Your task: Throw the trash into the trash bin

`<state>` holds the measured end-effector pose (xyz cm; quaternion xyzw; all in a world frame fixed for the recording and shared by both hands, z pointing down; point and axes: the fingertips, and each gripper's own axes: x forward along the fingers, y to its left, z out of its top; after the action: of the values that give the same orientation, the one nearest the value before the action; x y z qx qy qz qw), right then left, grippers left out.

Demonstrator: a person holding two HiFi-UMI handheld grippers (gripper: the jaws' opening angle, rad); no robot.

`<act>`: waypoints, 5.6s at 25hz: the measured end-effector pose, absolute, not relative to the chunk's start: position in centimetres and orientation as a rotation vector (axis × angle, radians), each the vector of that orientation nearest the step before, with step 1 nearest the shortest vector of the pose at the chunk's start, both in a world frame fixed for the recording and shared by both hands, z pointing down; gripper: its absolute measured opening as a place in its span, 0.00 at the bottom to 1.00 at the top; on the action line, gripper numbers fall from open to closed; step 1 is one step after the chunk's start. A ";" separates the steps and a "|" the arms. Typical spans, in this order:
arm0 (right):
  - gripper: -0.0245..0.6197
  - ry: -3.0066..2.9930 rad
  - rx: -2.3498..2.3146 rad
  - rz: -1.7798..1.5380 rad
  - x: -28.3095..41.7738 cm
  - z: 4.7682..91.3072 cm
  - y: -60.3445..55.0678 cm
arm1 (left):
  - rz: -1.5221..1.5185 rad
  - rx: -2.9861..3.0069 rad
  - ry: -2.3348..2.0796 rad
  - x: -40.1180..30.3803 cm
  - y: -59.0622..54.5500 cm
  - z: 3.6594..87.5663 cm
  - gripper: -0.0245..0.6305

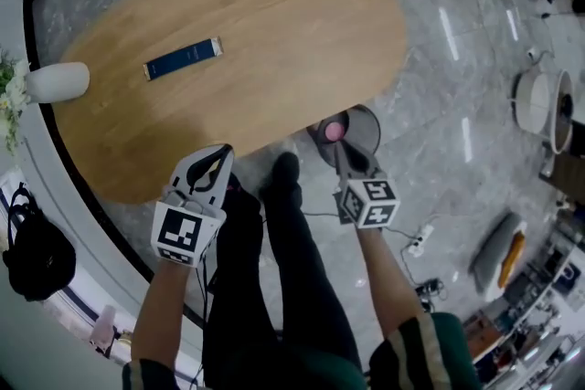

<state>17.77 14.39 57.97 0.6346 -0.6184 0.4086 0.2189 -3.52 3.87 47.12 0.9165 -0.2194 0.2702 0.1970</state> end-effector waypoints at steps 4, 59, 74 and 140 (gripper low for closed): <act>0.04 -1.785 1.693 1.075 15.0 57.4 11.6 | 0.750 2.556 -0.678 -6.3 3.2 47.1 0.04; 0.40 -1.887 0.603 0.131 -7.9 62.8 -16.2 | 0.637 2.198 -1.119 -25.7 1.0 52.4 0.04; 0.16 -1.944 0.709 0.138 -8.3 60.3 -15.7 | 0.650 2.239 -1.090 -24.9 0.7 51.9 0.04; 0.16 -1.437 1.567 1.099 26.3 76.3 25.3 | 0.907 2.672 -0.004 14.6 15.0 58.0 0.04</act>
<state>26.32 25.31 76.30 0.6095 -0.5587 0.4275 0.3655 14.57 15.04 58.04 0.9349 -0.0015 0.3172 0.1592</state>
